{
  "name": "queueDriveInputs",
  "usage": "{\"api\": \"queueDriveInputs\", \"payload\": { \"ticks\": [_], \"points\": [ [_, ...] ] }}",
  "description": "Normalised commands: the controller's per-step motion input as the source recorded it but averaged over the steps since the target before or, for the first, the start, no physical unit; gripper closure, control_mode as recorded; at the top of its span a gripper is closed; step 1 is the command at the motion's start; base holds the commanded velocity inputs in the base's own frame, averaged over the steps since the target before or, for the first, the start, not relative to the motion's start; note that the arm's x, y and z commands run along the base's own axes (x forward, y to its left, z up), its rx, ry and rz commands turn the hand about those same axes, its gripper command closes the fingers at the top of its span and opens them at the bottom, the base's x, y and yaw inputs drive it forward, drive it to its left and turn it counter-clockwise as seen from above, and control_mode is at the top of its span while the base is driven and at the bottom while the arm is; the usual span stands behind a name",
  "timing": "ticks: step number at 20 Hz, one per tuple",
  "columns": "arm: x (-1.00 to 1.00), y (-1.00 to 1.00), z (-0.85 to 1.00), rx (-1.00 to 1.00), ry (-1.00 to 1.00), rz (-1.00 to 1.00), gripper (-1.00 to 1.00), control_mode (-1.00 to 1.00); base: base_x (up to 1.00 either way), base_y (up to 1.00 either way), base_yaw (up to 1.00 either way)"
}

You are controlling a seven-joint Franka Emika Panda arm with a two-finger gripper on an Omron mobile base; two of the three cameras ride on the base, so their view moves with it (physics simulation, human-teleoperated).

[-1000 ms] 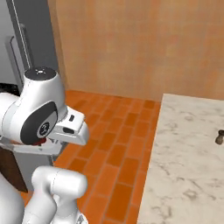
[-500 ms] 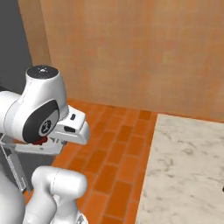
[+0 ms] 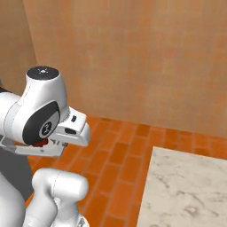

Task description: Take the meat container that has the fish and place it on the second highest rack of the freezer. Then take the vegetable container that has the bell pepper and onion and place it on the highest rack of the freezer.

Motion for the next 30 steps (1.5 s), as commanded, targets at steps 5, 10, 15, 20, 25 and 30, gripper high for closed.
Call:
{"api": "queueDriveInputs", "payload": {
  "ticks": [5,10,15,20,25,30],
  "points": [
    [0.0,0.0,0.0,0.0,0.0,0.0,1.0,1.0,0.87,-0.09,0.0],
    [0.0,0.0,0.0,0.0,0.0,0.0,1.0,1.0,0.88,-0.06,0.0],
    [0.0,0.0,0.0,0.0,0.0,0.0,1.0,1.0,0.89,0.0,0.01],
    [0.0,0.0,0.0,0.0,0.0,0.0,1.0,1.0,0.4,0.0,0.18],
    [0.0,0.0,0.0,0.0,0.0,0.0,1.0,1.0,0.15,0.0,0.6],
    [0.0,0.0,0.0,0.0,0.0,0.0,1.0,1.0,0.02,0.08,0.88]
  ]
}}
